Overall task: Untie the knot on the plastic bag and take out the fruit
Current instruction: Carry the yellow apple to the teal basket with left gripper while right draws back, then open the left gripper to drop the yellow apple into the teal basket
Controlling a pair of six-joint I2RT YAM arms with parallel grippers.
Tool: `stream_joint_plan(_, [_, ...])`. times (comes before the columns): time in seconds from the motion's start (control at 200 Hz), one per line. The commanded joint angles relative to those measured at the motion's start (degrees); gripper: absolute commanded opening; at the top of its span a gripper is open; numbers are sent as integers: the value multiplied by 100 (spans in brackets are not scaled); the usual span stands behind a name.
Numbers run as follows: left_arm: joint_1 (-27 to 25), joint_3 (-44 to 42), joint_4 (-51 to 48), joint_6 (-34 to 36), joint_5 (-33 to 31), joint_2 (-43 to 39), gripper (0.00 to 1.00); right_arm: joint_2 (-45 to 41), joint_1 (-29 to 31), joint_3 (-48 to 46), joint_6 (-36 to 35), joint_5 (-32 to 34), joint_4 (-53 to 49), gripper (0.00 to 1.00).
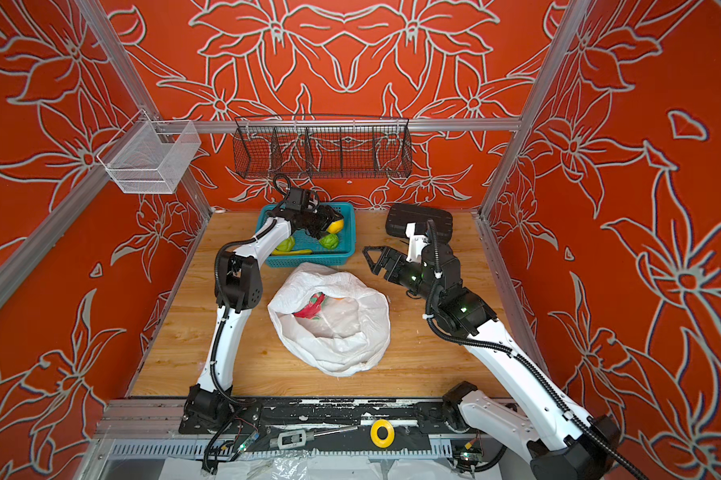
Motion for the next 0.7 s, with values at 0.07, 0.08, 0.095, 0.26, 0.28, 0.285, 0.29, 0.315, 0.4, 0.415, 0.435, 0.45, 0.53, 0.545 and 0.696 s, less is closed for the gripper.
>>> stream_joint_plan(0.07, [96, 445, -153, -428, 542, 655, 58, -145, -25, 182, -178, 155, -168, 97])
stream_joint_plan(0.08, [98, 450, -129, -438, 561, 667, 59, -145, -21, 182, -180, 157, -169, 97])
stream_joint_plan(0.095, [92, 452, -107, -453, 585, 683, 61, -145, -27, 182, -175, 155, -169, 97])
stream_joint_plan(0.26, [93, 446, -19, -456, 635, 681, 75, -141, -21, 174, -163, 128, -174, 97])
stream_joint_plan(0.28, [95, 436, -25, -446, 635, 668, 77, -147, -29, 173, -160, 128, -173, 97])
stream_joint_plan(0.285, [98, 435, -22, -444, 635, 661, 77, -151, -29, 173, -158, 128, -175, 97])
stream_joint_plan(0.29, [96, 435, -25, -443, 635, 657, 77, -153, -29, 173, -157, 133, -172, 97])
stream_joint_plan(0.315, [93, 426, -19, -434, 627, 645, 80, -154, -26, 168, -162, 137, -172, 97])
stream_joint_plan(0.4, [93, 402, -44, -391, 626, 580, 85, -144, -21, 165, -143, 124, -162, 97])
stream_joint_plan(0.415, [93, 400, -52, -385, 626, 569, 86, -144, -21, 165, -134, 120, -158, 97])
stream_joint_plan(0.435, [98, 391, -54, -374, 626, 546, 88, -145, -28, 173, -134, 115, -159, 97])
stream_joint_plan(0.45, [95, 388, -61, -359, 626, 529, 88, -145, -22, 173, -138, 111, -157, 97])
stream_joint_plan(0.53, [96, 306, -56, -303, 628, 404, 91, -136, -25, 174, -128, 106, -159, 97])
stream_joint_plan(0.545, [94, 280, -46, -295, 627, 378, 92, -137, -26, 180, -122, 102, -158, 97])
stream_joint_plan(0.696, [93, 96, -88, -77, 563, 32, 92, -131, -22, 173, -89, 69, -163, 97])
